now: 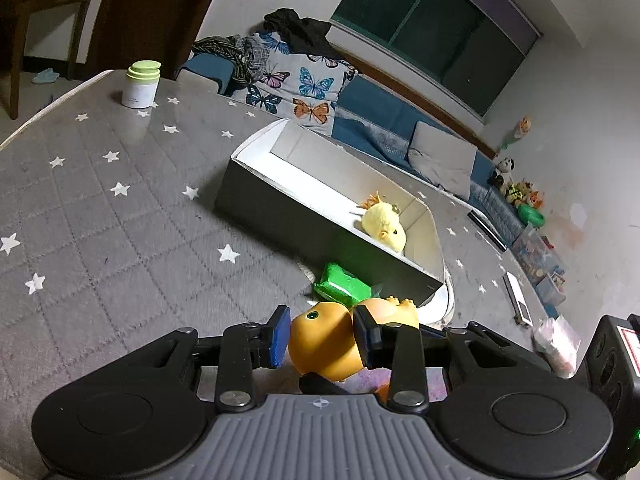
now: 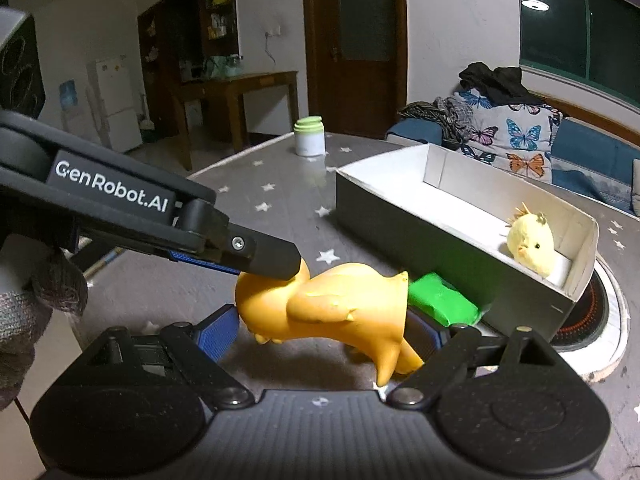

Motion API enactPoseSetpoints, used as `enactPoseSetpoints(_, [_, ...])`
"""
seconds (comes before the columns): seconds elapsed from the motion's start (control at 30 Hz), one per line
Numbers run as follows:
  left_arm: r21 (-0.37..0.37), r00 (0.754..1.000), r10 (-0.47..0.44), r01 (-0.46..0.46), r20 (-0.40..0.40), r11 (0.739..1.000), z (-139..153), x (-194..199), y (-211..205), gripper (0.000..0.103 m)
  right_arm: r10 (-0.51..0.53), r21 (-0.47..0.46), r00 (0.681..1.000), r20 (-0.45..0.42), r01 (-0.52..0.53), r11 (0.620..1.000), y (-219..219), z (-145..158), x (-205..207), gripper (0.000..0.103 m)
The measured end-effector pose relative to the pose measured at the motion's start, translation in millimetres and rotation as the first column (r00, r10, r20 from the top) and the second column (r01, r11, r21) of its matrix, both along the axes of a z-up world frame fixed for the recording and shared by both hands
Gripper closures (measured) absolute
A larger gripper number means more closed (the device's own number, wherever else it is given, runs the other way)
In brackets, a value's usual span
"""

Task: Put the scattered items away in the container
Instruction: 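Grasp the orange rubber duck with both grippers and lift it, then carry the orange duck into the white box and open both grippers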

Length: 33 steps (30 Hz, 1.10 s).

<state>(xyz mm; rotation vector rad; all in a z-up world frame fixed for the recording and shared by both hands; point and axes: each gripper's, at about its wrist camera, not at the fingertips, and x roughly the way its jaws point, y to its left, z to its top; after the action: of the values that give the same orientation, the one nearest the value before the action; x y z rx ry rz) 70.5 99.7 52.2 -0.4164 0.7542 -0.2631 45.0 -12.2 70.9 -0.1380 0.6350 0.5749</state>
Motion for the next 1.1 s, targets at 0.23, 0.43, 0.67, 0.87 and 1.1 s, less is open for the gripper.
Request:
enactPoseSetpoints(0.23, [-0.006, 1.0, 0.006, -0.006, 0.018, 1.0, 9, 8, -3, 0.066, 0.005, 0.012, 1.0, 0.006, -0.005, 1.0, -2, 7, 5, 0.014])
enactPoseSetpoints(0.43, [-0.003, 0.998, 0.0, 0.0, 0.06, 1.0, 27, 31, -12, 0.066, 0.002, 0.027, 0.999, 0.037, -0.003, 1.0, -9, 23, 24, 0.014])
enactPoseSetpoints(0.67, [-0.006, 0.997, -0.035, 0.035, 0.075, 0.999, 44, 91, -31, 0.066, -0.013, 0.017, 0.998, 0.063, 0.012, 1.0, -28, 43, 74, 0.014])
enactPoseSetpoints(0.87, [-0.047, 0.999, -0.038, 0.038, 0.0, 0.998, 32, 162, -39, 0.065, 0.015, -0.015, 1.0, 0.019, -0.015, 1.0, -47, 47, 139, 0.016])
enactPoseSetpoints(1.1, [-0.072, 0.986, -0.036, 0.025, -0.166, 0.997, -17, 228, -38, 0.067, 0.072, -0.054, 0.991, -0.11, -0.078, 0.996, -58, 21, 219, 0.021])
